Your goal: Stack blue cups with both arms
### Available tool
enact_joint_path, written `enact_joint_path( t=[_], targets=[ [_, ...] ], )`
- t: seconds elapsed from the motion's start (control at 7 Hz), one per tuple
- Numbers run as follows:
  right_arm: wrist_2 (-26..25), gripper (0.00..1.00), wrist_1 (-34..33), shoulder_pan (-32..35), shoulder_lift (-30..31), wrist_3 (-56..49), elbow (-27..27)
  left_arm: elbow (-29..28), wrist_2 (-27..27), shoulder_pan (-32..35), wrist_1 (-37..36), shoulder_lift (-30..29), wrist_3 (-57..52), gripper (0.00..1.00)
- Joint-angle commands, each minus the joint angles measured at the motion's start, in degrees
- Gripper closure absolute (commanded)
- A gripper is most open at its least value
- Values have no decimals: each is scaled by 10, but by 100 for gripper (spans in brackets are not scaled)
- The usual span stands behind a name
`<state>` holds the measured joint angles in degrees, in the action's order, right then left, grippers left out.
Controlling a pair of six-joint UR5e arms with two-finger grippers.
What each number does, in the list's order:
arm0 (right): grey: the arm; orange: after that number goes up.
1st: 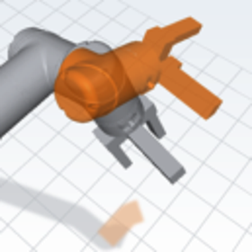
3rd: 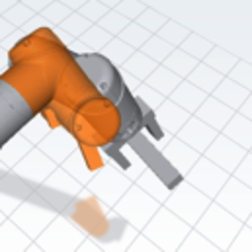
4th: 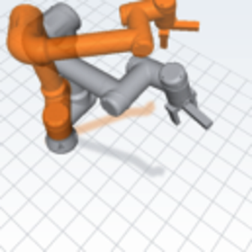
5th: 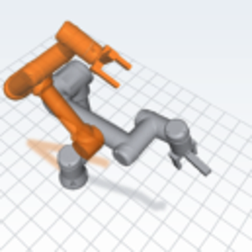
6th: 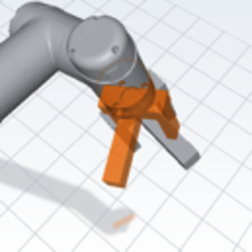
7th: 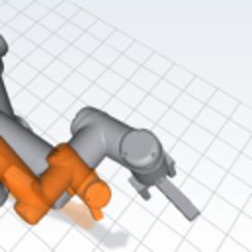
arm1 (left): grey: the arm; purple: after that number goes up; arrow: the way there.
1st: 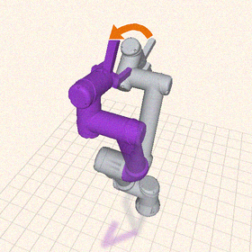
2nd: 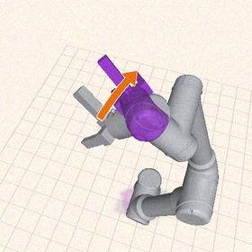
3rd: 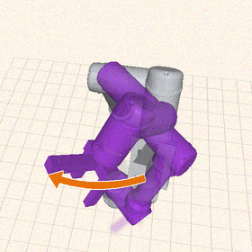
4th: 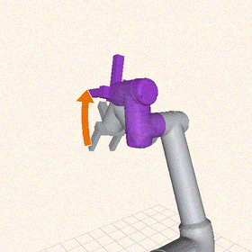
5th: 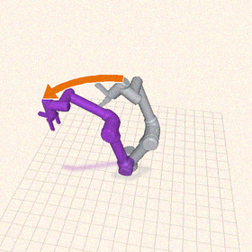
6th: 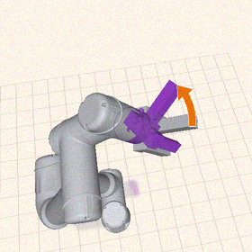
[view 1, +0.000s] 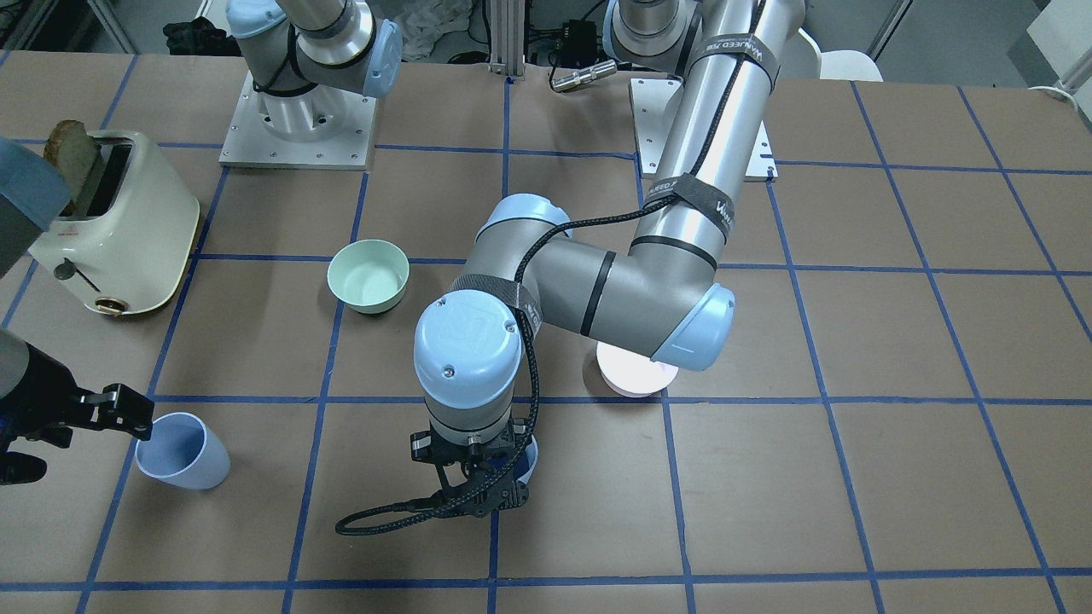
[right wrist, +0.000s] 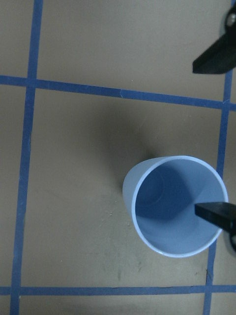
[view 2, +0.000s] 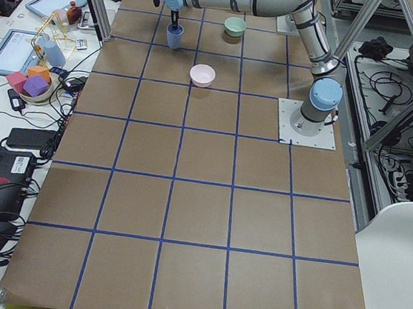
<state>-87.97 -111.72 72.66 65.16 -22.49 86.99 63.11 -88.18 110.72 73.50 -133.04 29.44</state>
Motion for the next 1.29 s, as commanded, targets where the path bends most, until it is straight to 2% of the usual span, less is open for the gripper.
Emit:
enact_joint_path(
  t=[0.0, 0.14, 0.29, 0.43, 0.57, 0.71, 1.0, 1.14],
  targets=[
    [5, 10, -9, 0, -29, 3, 1, -6, -1, 0, -2, -15, -3, 0],
    [5, 12, -10, 0, -42, 16, -1, -18, -1, 0, 6, -7, -15, 0],
    [5, 26, -9, 3, -42, 20, 0, -32, 11, 3, 15, 13, -17, 0],
    [7, 49, -9, 3, -43, 21, 1, -48, 23, -1, 66, 48, -20, 0],
    [46, 69, -3, 3, -41, 24, 0, -55, 18, -5, 148, 85, -67, 0],
    [55, 82, -3, 3, -41, 25, 0, -55, 14, -25, 201, 128, -162, 0],
    [49, 90, 0, 3, -35, 29, -2, -35, 12, -79, 299, 209, -213, 0],
    [49, 91, 11, 4, -27, 32, -4, 9, 10, -97, 306, 245, -217, 0]
  ],
)
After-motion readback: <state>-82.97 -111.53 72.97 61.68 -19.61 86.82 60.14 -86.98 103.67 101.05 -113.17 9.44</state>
